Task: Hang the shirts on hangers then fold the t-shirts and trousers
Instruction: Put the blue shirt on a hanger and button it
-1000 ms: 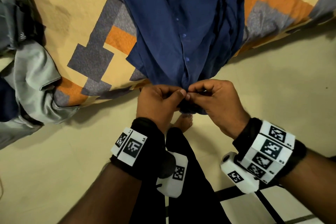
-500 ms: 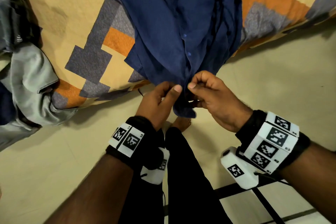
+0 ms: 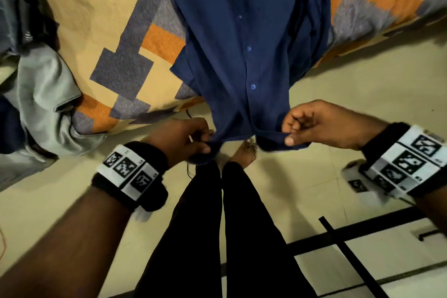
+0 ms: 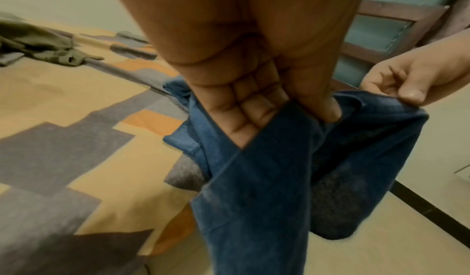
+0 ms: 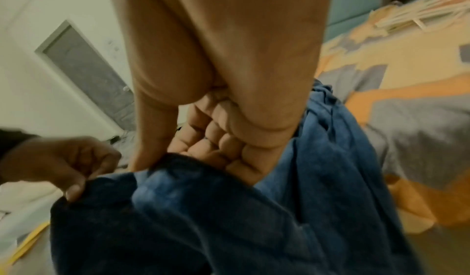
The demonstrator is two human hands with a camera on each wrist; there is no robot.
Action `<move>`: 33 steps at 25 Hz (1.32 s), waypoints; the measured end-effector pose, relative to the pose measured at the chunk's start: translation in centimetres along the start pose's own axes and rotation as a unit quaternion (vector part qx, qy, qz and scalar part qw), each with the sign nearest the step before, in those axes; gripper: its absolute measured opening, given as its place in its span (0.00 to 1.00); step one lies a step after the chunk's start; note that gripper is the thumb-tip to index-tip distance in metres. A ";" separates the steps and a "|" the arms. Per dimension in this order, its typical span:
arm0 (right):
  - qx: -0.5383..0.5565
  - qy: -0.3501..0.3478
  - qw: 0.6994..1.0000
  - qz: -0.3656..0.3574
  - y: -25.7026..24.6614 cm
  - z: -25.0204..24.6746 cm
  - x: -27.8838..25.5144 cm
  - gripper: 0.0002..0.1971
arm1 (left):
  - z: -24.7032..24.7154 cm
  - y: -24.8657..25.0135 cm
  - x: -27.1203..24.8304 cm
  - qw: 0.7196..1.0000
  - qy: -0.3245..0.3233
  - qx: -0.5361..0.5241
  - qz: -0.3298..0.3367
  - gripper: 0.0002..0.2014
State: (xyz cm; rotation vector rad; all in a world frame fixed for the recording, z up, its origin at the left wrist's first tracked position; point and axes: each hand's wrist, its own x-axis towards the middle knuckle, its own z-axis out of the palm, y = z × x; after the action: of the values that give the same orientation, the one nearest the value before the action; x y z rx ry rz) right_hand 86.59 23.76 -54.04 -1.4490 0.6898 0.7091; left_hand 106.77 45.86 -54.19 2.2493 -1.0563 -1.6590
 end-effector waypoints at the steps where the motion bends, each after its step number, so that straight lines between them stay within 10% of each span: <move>1: -0.059 -0.005 0.998 0.017 0.2 -0.5 -0.4 0.06 | -0.3 -0.6 -0.2 1.000 0.018 0.003 -0.007 0.17; 8: -0.216 -0.008 0.976 0.029 -0.6 1.1 -1.2 0.07 | 0.3 -0.8 -0.7 0.983 0.164 0.020 -0.077 0.08; 12: 0.039 0.072 0.996 0.020 0.5 4.4 -0.1 0.11 | 3.6 1.6 -0.7 0.967 0.202 -0.142 -0.060 0.04; 16: 0.285 0.137 0.949 0.004 0.5 8.2 0.0 0.08 | 6.7 4.0 -1.5 0.955 0.162 -0.248 -0.006 0.12; 19: 0.348 0.141 0.927 -0.004 1.0 10.1 -0.6 0.03 | 8.1 5.1 -2.5 0.909 0.128 -0.398 0.001 0.15; 24: 0.370 0.134 0.919 -0.020 2.6 10.8 -1.1 0.24 | 8.8 5.0 -2.9 0.810 0.097 -0.577 -0.043 0.05; 27: 0.342 0.124 0.931 -0.029 1.8 10.6 -1.0 0.02 | 8.5 4.6 -2.6 0.854 0.119 -0.505 -0.036 0.08; 30: 0.246 0.187 0.949 -0.058 2.2 10.2 -0.8 0.08 | 6.9 3.0 -2.3 0.980 0.166 -0.107 -0.024 0.03; 33: 0.142 0.221 0.958 -0.116 2.4 11.3 -0.8 0.09 | 6.0 3.3 -2.5 0.993 0.118 0.008 -0.003 0.03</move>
State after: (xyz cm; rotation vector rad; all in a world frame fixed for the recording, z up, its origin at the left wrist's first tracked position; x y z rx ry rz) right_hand 84.12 35.06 -54.85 -1.3993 0.9039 0.0909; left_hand 99.61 46.58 -52.85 2.3865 -1.0076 -1.3476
